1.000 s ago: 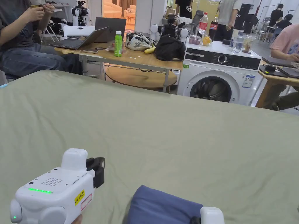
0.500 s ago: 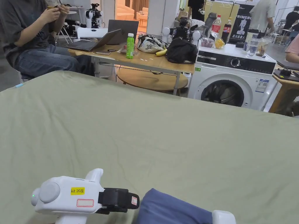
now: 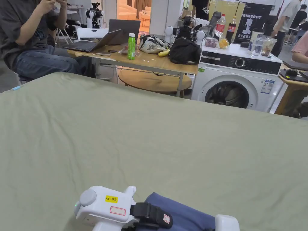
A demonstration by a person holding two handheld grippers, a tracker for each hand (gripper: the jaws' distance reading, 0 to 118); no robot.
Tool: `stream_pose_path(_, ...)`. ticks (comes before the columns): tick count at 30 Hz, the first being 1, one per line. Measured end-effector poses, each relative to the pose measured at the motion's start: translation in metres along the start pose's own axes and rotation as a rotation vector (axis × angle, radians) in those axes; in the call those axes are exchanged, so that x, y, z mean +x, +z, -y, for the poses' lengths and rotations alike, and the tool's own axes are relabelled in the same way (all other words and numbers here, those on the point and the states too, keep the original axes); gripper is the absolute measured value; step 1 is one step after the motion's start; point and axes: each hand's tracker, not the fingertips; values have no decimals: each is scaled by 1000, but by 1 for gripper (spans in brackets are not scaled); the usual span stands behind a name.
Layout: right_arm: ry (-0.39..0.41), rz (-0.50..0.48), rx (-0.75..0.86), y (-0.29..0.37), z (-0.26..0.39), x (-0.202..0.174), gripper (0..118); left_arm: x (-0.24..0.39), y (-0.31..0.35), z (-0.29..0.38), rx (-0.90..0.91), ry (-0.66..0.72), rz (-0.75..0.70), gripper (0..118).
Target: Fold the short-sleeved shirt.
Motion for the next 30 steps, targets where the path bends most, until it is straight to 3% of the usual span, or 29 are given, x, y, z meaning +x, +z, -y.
stream_pose_path(2,-12,-9,1,0,1,2,0,-6,1,0,27,37,-60,29)
stream_pose_path(5,-10,-16,8,1,1,1,0,-11,4,4,26,143,-34,27)
stream_pose_path(8,-1,-7,18,1,2,-1,0,3,3,4,29,14,-109,25)
stream_pose_path(16,33,-7,67,11,-1,-2,0,21,10,2,26,-10,-120,25)
stream_pose_path(21,94,77,301,34,-34,-1,0,32,24,-5,32,-7,-126,25)
stream_pose_path(30,12,91,629,51,-72,2,0,67,72,-16,68,-54,-187,25)
